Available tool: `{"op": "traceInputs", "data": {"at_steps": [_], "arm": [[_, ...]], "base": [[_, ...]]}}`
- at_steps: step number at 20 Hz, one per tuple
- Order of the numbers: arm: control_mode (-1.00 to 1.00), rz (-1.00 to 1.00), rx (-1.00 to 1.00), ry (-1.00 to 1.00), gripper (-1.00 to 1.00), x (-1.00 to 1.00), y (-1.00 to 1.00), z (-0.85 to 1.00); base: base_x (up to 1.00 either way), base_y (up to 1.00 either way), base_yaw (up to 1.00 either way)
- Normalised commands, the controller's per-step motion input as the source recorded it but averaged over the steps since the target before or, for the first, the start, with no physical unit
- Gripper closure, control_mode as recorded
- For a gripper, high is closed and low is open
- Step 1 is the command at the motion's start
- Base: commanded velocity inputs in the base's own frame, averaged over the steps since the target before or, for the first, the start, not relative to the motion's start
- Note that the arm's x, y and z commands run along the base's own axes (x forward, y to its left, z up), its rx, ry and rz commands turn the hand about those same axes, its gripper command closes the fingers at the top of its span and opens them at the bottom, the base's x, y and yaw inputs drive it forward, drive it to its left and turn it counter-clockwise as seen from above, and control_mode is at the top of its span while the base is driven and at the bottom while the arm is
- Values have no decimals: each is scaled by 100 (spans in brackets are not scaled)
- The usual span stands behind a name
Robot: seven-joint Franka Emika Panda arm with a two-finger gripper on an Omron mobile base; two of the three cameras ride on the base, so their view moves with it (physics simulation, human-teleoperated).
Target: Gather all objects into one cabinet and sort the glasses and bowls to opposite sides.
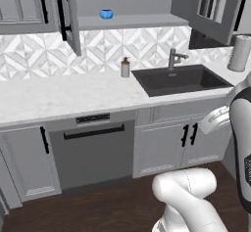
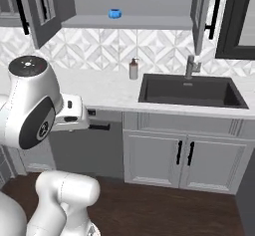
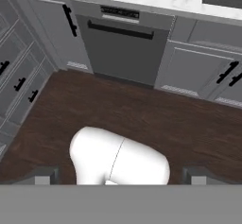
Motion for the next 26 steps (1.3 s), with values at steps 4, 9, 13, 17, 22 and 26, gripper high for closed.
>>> {"op": "traceInputs", "data": {"at_steps": [4,9,13,17,22,26], "arm": [[100,0,0,0,-100,0,0,0],[100,0,0,0,-100,0,0,0],[100,0,0,0,-100,0,0,0],[100,0,0,0,-100,0,0,0],[100,0,0,0,-100,0,0,0],[100,0,0,0,-100,0,0,0]], "base": [[100,2,-15],[100,-16,4],[100,-63,8],[100,-69,6],[77,63,-6],[71,85,-2]]}}
